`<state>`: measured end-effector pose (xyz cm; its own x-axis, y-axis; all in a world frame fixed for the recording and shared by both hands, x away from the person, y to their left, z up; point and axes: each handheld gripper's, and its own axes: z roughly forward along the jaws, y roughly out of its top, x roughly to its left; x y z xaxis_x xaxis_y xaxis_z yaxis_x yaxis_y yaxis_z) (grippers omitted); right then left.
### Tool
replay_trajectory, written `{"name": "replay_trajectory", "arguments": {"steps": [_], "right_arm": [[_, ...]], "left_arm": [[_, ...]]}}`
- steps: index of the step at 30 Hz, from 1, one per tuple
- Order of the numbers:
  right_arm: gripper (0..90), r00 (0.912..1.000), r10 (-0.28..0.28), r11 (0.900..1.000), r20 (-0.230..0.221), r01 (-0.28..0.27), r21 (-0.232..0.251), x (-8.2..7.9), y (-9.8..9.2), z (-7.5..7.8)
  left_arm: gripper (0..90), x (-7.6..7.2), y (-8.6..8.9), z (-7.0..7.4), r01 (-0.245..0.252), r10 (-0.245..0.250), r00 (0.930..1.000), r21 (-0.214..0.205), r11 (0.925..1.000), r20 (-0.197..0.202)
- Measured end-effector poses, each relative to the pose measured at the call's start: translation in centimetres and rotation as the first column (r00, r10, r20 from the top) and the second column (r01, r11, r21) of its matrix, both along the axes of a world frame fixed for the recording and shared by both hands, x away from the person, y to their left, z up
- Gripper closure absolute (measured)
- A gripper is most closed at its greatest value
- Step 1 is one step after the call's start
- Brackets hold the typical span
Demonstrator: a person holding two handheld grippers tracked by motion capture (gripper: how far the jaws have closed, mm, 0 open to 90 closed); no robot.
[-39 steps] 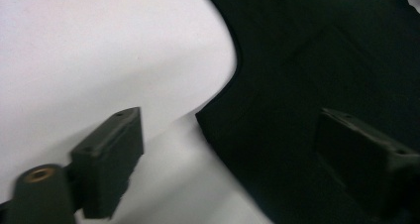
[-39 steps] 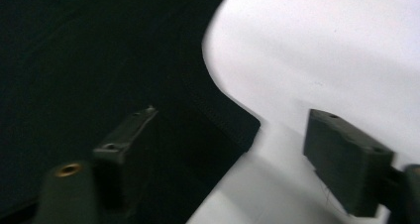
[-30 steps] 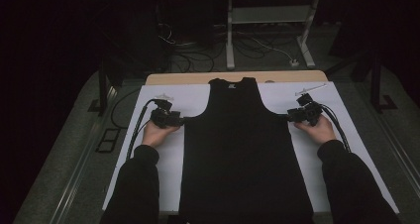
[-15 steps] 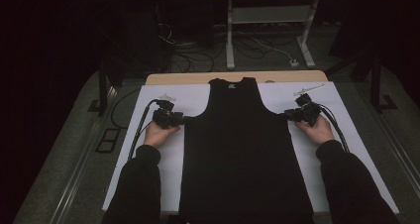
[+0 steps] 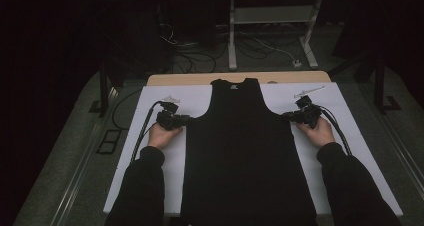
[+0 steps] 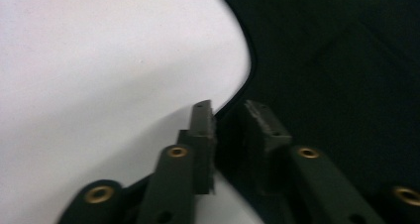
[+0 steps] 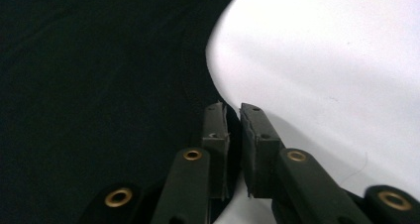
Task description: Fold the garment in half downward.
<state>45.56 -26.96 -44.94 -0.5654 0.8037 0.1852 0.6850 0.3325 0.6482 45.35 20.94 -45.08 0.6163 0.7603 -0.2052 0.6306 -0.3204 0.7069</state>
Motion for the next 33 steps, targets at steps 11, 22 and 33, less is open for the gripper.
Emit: {"name": "replay_trajectory", "arguments": {"steps": [11,22,33], "right_arm": [[83.3,0.9985,-0.012,0.994,-0.053,0.018,0.108,-0.1,-1.0,0.5],[83.8,0.9985,-0.021,0.9857,-0.05,0.029,0.166,-1.3,-1.4,1.4],[83.7,0.9987,-0.032,0.9653,-0.039,0.041,0.258,-2.6,-2.0,2.8]], "left_arm": [[85.9,-0.5,-0.1,0.8,0.006,-0.006,0.9998,-0.003,1.0,0.019],[86.4,-1.4,0.8,2.0,-0.005,0.009,0.9989,-0.091,0.9958,0.046],[86.3,-2.5,1.4,3.3,-0.007,0.017,0.9982,-0.167,0.986,0.058]]}}
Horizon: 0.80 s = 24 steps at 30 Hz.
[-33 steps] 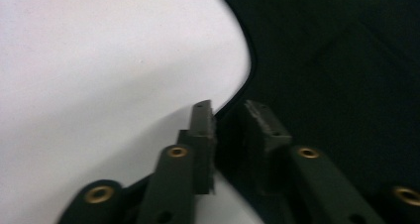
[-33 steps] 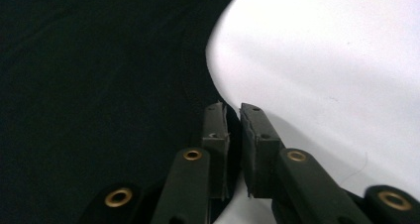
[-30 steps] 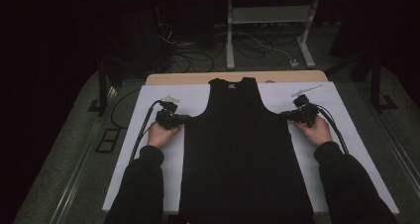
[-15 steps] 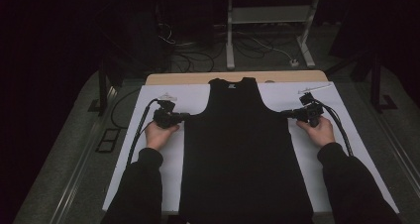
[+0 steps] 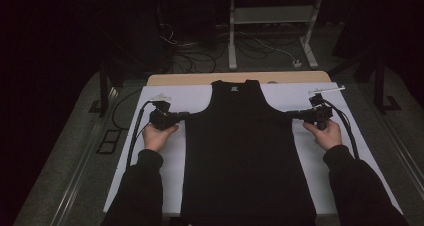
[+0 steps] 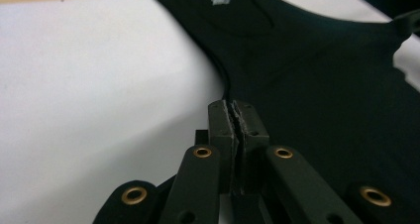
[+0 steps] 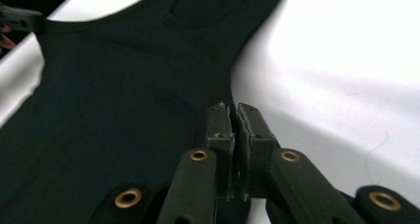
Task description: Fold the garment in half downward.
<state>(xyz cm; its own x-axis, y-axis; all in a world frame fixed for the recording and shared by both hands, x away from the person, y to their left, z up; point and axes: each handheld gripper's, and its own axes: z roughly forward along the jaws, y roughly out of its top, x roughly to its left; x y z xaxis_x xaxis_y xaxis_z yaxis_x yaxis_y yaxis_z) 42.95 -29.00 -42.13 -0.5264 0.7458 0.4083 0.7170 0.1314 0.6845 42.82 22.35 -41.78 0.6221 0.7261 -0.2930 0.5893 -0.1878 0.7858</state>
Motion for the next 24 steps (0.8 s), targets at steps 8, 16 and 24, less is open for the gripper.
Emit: {"name": "replay_trajectory", "arguments": {"steps": [8,16,24], "right_arm": [[83.7,0.9999,-0.01,0.9981,-0.004,0.01,0.061,-1.4,-0.8,1.0],[83.6,0.9998,-0.009,0.9955,-0.019,0.01,0.094,-2.4,-1.6,1.2],[83.5,0.9997,-0.002,0.9955,-0.023,0.004,0.094,-3.0,-1.6,1.3]], "left_arm": [[86.3,-0.9,0.8,0.3,-0.009,0.009,0.9999,-0.037,0.9993,-0.01],[86.2,-1.8,0.9,0.3,-0.003,0.002,0.9996,-0.045,0.999,-0.028],[86.1,-2.7,1.0,0.6,0.01,-0.011,0.9993,-0.053,0.9985,-0.035]]}}
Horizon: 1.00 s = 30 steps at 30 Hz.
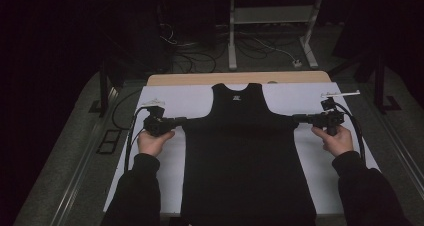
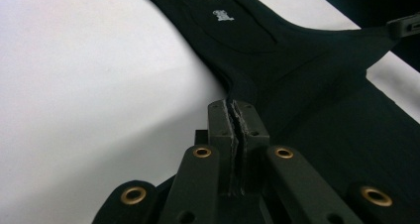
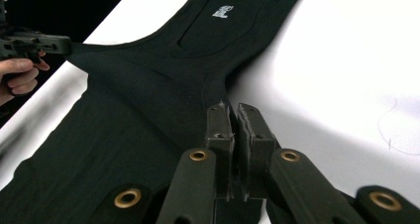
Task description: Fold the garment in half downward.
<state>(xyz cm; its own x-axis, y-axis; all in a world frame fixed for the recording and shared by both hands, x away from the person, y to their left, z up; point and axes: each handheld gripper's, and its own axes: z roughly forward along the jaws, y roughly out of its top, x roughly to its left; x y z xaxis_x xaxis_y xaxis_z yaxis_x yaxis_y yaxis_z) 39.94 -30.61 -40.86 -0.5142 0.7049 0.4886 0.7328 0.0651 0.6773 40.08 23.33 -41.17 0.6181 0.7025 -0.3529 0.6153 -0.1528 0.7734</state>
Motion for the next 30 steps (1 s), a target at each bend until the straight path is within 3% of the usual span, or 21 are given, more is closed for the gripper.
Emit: {"name": "replay_trajectory", "arguments": {"steps": [15,30], "right_arm": [[83.3,0.9999,0.008,1.0,-0.008,-0.009,-0.003,-1.2,-0.1,0.0],[83.0,0.9996,0.017,0.9998,-0.021,-0.017,0.004,-2.2,-0.2,0.1]], "left_arm": [[85.9,-1.0,0.2,-0.2,0.004,-0.004,0.9996,0.002,1.0,-0.027],[85.9,-2.2,0.2,0.2,0.019,-0.02,0.9994,-0.008,0.9998,-0.028]]}}
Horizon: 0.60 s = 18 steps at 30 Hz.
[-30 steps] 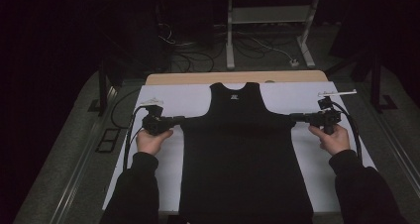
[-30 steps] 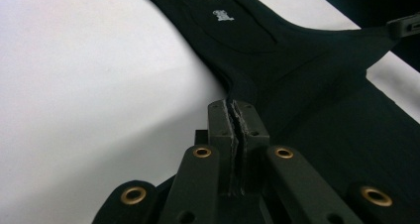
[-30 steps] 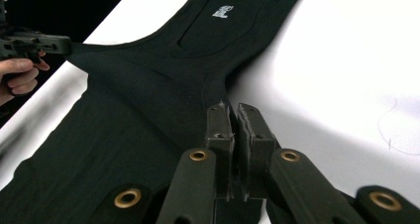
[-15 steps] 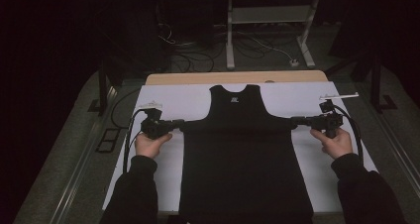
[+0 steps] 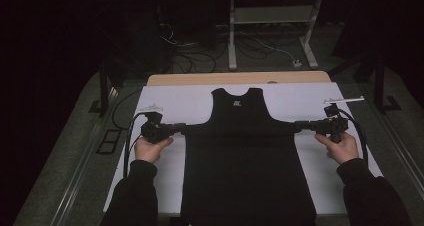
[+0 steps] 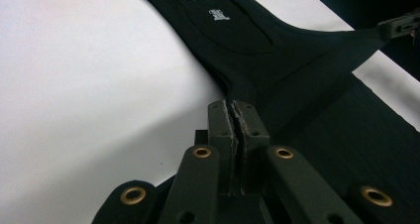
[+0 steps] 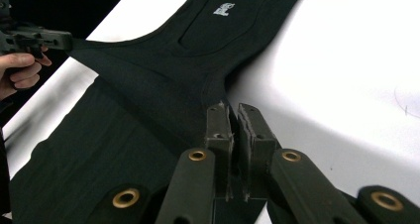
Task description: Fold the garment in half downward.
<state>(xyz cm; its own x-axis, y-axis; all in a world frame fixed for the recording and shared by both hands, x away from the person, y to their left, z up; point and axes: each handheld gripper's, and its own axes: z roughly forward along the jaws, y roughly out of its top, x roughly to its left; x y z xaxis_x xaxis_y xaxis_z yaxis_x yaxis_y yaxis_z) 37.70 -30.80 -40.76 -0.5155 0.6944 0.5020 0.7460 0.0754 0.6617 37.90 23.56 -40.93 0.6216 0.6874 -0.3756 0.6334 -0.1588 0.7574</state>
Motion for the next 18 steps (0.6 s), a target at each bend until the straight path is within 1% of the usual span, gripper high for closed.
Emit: {"name": "replay_trajectory", "arguments": {"steps": [5,7,10,11,18], "right_arm": [[82.9,0.9999,0.01,0.9999,0.0,-0.01,-0.002,-0.3,0.0,-0.1],[82.9,0.9999,0.013,0.9999,-0.006,-0.013,-0.003,-0.6,0.0,0.0],[82.8,0.9998,0.017,0.9998,-0.005,-0.017,-0.002,-0.8,0.1,0.1],[82.9,0.9998,0.019,0.9998,0.003,-0.019,0.0,-0.9,0.1,0.1],[82.8,0.9997,0.026,0.9997,-0.003,-0.026,-0.001,-1.4,0.0,0.1]], "left_arm": [[85.9,-0.3,0.1,-0.1,0.003,-0.003,1.0,0.001,1.0,-0.006],[85.9,-0.4,0.1,-0.1,0.005,-0.005,1.0,0.0,1.0,-0.008],[85.9,-0.6,0.1,0.0,0.008,-0.008,0.9999,0.0,1.0,-0.01],[85.9,-0.7,0.1,0.0,0.005,-0.005,0.9999,-0.003,1.0,-0.01],[85.9,-1.2,0.0,0.0,0.019,-0.019,0.9997,0.0,0.9998,-0.014]]}}
